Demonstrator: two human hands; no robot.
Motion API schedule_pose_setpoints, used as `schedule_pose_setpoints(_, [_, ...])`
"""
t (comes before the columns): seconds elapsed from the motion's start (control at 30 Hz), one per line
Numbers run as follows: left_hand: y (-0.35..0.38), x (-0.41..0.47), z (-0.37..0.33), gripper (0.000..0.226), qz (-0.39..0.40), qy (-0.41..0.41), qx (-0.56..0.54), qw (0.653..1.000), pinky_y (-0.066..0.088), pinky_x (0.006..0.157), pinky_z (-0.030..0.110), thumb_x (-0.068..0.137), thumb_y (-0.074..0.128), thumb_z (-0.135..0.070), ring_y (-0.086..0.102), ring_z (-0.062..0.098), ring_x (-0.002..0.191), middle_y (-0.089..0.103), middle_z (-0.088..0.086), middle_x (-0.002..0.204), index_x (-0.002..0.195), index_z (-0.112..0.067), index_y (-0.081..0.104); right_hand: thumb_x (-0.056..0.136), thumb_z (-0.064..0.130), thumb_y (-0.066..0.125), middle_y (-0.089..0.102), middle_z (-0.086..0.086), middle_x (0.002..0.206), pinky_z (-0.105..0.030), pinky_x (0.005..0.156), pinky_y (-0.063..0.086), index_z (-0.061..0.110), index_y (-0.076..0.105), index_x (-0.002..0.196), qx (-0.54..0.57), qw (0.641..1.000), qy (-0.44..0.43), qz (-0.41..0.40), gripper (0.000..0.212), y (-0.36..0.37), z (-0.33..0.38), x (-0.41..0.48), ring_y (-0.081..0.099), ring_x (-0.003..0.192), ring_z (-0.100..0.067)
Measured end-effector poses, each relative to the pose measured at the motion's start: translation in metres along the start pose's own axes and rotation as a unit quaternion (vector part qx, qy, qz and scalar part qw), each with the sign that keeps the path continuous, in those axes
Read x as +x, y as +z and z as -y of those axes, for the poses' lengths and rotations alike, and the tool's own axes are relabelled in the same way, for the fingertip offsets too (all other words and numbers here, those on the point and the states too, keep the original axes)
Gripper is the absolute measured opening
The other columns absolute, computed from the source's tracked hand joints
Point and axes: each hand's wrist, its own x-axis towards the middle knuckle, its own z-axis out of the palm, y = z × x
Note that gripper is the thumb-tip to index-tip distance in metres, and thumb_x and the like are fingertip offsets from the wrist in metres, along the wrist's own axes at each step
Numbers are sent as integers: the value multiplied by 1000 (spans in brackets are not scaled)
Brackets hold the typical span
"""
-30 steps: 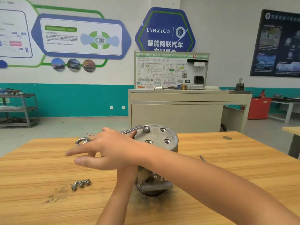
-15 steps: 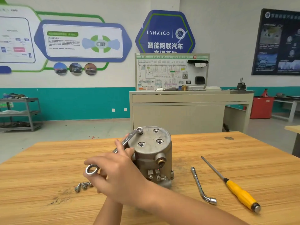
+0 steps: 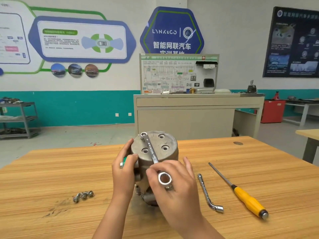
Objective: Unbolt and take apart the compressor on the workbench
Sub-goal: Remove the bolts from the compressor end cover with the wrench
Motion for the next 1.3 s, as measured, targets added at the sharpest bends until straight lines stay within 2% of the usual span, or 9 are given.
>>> schedule_pose_setpoints(0.1, [0,-2,-3,41,11,-1,-6,1000,42,52,24,70,49,-26,48,-3,56,63,-24,71,105,-38,66,82,36,54,64,10,68,-35,67,52,17,68,75,69,995,72,8,24,-8,-5,2,59,65,-7])
schedule_pose_setpoints(0.27, [-3,-3,-9,43,14,-15,-1,1000,46,72,41,69,47,-26,58,-1,81,67,-30,91,107,-37,63,81,22,58,54,10,54,-12,42,34,20,54,70,146,945,285,-61,12,-21,-40,33,43,43,1])
schedule_pose_setpoints(0.37, [-5,-2,-11,46,16,-7,8,1000,46,74,23,69,47,-26,59,-9,86,67,-25,95,112,-32,62,80,15,58,54,10,64,-16,47,36,18,49,75,110,924,360,-59,11,-11,-79,78,46,53,-3])
schedule_pose_setpoints(0.53, [-4,-4,-12,37,29,7,22,999,46,81,17,89,51,-4,56,-14,97,64,-36,98,114,-30,59,82,17,53,63,-11,86,-28,63,38,1,59,81,-45,905,406,120,17,43,-131,157,55,76,-27])
schedule_pose_setpoints(0.7, [2,-9,-17,43,31,26,33,999,42,70,2,70,49,-24,53,-20,95,63,-37,95,109,-36,58,88,3,48,68,-11,90,-27,58,47,6,52,66,-168,878,338,293,22,99,-122,199,63,75,-25])
schedule_pose_setpoints(0.87, [6,-10,-16,48,41,25,60,997,45,77,9,69,51,-27,56,-12,94,62,-20,109,116,-34,59,90,-2,41,53,-7,86,-30,70,45,8,55,90,-222,880,250,336,17,138,-91,200,57,86,-25])
schedule_pose_setpoints(1.0, [10,-10,-16,40,45,13,74,996,44,99,53,86,54,-20,56,26,117,63,4,122,125,-28,58,94,7,41,59,-11,107,-31,72,41,5,56,106,-173,896,154,379,20,161,-53,183,56,101,-30])
schedule_pose_setpoints(1.17, [14,-7,-16,11,25,22,60,998,36,54,36,82,52,-12,46,24,66,57,-3,64,81,-15,63,96,26,41,63,-10,114,-35,77,42,14,57,112,-125,892,-47,432,26,154,6,141,57,102,-31])
schedule_pose_setpoints(1.3, [11,-5,-23,29,13,17,125,992,44,74,27,92,46,-1,48,18,84,55,4,86,116,-11,59,90,35,58,50,7,55,-28,52,28,21,54,68,26,921,-163,354,26,107,36,101,49,62,-23])
